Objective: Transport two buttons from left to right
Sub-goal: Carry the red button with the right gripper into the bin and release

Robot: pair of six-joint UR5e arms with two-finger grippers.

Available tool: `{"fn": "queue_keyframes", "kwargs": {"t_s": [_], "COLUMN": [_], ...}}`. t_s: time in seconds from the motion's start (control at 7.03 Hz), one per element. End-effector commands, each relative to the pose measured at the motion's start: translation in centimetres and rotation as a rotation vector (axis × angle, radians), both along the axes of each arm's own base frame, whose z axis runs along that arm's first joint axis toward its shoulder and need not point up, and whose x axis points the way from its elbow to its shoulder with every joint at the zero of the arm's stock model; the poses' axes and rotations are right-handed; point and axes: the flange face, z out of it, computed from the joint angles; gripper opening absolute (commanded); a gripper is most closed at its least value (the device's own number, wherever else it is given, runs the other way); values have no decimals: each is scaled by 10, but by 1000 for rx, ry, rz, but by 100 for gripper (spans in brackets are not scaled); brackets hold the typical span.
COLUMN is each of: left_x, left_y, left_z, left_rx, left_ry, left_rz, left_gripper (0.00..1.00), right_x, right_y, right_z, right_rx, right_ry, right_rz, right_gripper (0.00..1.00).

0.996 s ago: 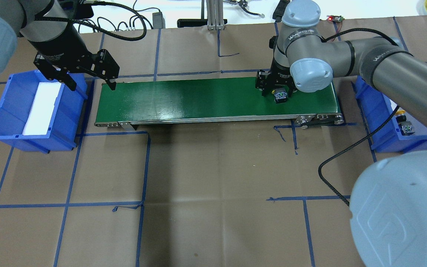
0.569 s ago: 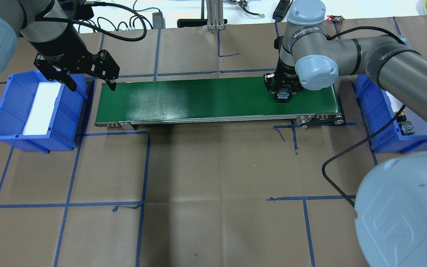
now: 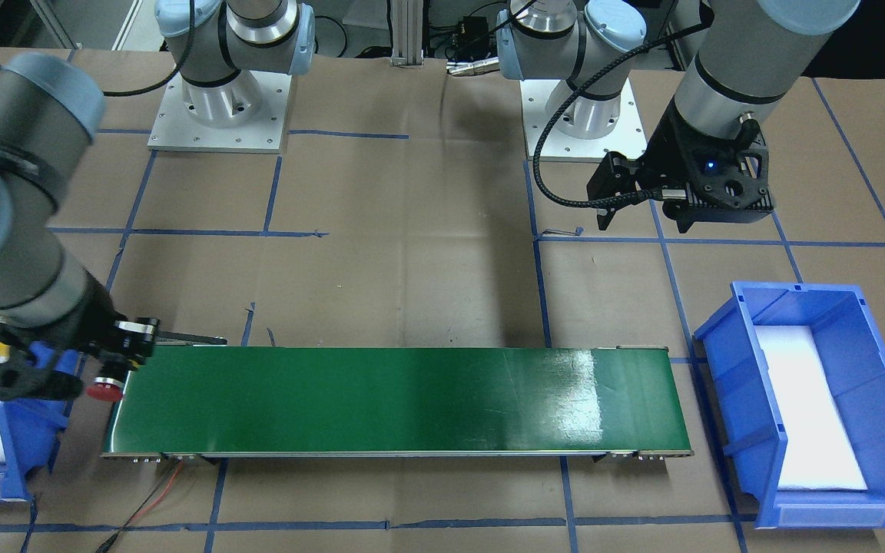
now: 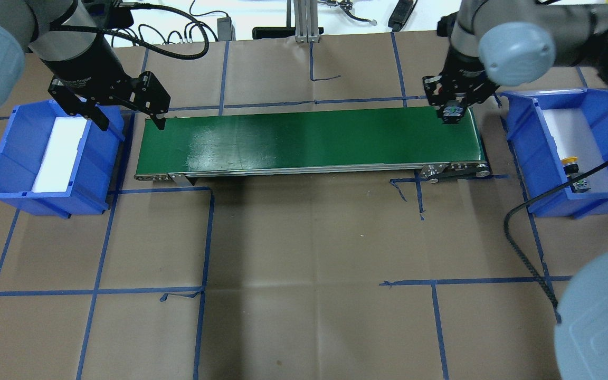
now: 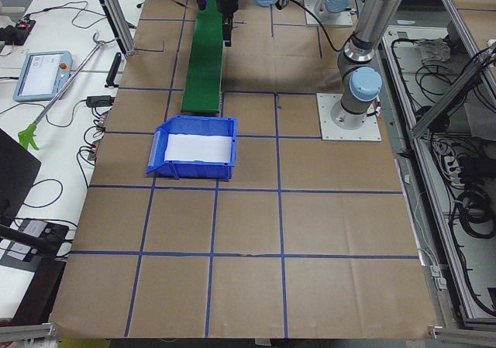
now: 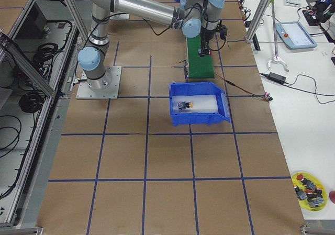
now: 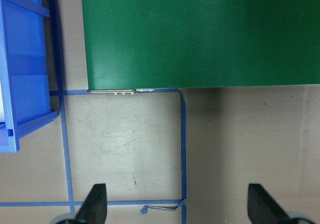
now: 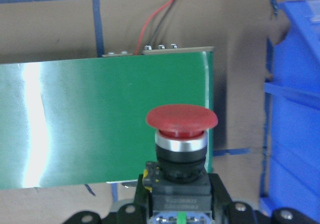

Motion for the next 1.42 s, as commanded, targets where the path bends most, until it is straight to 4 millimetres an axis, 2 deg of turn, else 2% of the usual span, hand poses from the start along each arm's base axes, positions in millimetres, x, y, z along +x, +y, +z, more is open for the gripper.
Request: {"fn": "queue_keyframes", "kwargs": {"t_s": [0.0,0.14,0.28,0.43,0.57,0.71,0.85,1.14,1.28], "left_x": [0,0,0,0,0,0,-1,0,0], "left_y": [0,1,0,0,0,0,0,-1,-1], "left_z": [-1,0,0,0,0,0,0,1,0], "left_rx": [3,0,-2,0,0,0,0,-3,-2], "left_ry": [0,0,0,0,0,0,0,0,0], "left_rz": [0,0,2,2,2,2,0,2,2], "left_gripper": [100,100,100,100,100,100,100,100,100], "right_x": [-130,-180,-207,-225,-233,-237,-239,-243,-244], "right_y": [11,17,19,16,2,-4,-9,-16,-18], "right_z": [54,50,43,24,-7,-41,-68,-114,-128], "right_rx": [18,17,17,21,8,24,14,-2,13], "right_ry": [-26,-36,-40,-46,-39,-54,-46,-37,-47], "right_rz": [56,91,129,128,162,180,185,183,183], "right_gripper": [4,4,4,3,4,4,4,4,4]}}
